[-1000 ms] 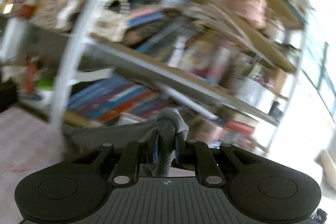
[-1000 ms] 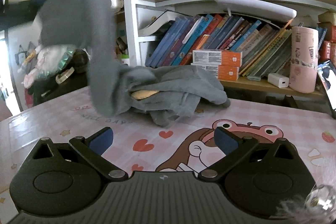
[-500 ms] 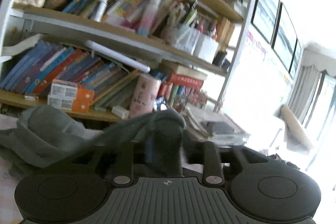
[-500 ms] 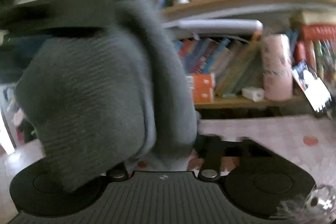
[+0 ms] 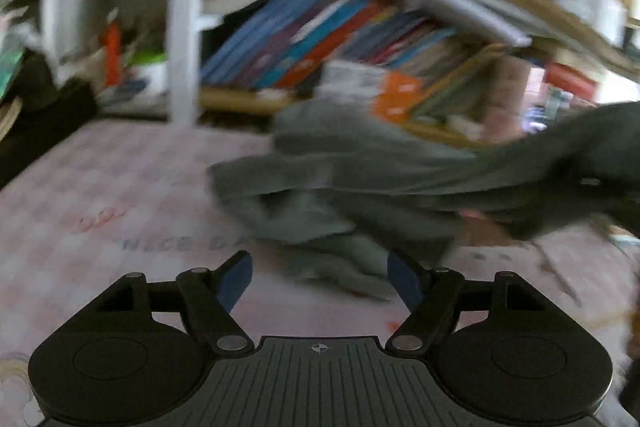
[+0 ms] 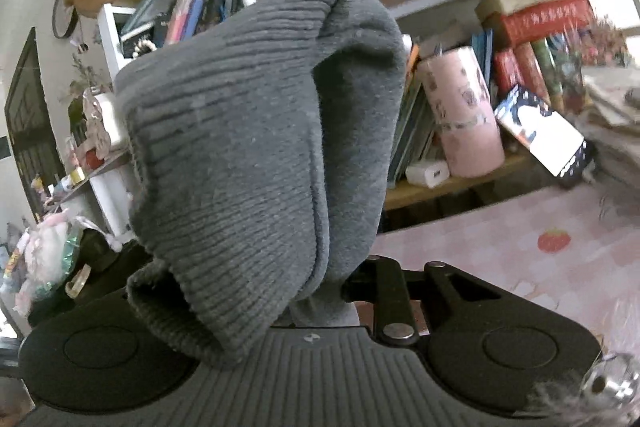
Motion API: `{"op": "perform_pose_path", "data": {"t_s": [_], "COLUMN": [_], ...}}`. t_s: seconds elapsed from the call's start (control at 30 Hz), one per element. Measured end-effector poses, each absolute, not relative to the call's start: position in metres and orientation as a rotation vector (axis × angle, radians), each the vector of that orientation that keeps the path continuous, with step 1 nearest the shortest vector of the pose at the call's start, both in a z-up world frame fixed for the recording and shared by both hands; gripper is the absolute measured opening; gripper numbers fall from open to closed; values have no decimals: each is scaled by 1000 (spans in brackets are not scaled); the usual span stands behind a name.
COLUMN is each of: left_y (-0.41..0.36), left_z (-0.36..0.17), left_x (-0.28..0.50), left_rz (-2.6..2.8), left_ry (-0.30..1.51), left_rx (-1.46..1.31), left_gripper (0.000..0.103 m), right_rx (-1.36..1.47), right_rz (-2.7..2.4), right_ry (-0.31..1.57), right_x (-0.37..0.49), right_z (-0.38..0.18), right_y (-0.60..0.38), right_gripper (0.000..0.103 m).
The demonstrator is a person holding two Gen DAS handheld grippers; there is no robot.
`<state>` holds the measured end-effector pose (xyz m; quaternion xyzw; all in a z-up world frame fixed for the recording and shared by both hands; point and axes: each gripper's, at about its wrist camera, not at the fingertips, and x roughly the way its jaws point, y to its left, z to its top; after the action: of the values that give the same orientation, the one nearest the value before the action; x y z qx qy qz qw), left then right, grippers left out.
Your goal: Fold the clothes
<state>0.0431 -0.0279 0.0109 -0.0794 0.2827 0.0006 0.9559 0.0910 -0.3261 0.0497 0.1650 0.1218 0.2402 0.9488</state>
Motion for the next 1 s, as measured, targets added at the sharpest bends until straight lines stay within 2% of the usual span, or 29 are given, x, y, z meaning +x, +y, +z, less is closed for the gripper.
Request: {"op": "perform_pose_path", "data": {"t_s": [0.2, 0.27, 0.33, 0.37, 0.4, 0.47, 0.67, 0.87, 1.0], "left_y": [-3, -2, 1, 3, 8, 19, 68, 29, 11], "left_z": [-6, -12, -18, -21, -24, -20, 44, 138, 145], "left_x": [72, 80, 86, 88, 90, 87, 48, 17, 40], "left_rz": [-43, -42, -26, -38, -47, -31, 204, 411, 343], "left_ry": [587, 580, 577, 576, 577, 555, 324, -17, 53], "left_rx": [-377, -423, -460, -487, -517, -556, -468, 10, 76], "left_gripper": [76, 74, 55, 30, 20, 13, 10, 9, 10], "right_rx": [311, 313, 318, 318, 318, 309, 247, 186, 193], "right_rz": [424, 415, 413, 415, 421, 443, 613, 882, 942], "right_ry": [222, 220, 219, 218, 214, 211, 244, 215, 128], "right_x": [90, 91, 92, 92, 91, 89, 76, 36, 16], "right_z": [50, 49, 48, 48, 48, 48, 47, 56, 70], "right_y": [-329, -330, -331, -331, -330, -327, -299, -265, -271], "right_gripper": [22, 22, 22, 22, 22, 22, 20, 18, 18]}}
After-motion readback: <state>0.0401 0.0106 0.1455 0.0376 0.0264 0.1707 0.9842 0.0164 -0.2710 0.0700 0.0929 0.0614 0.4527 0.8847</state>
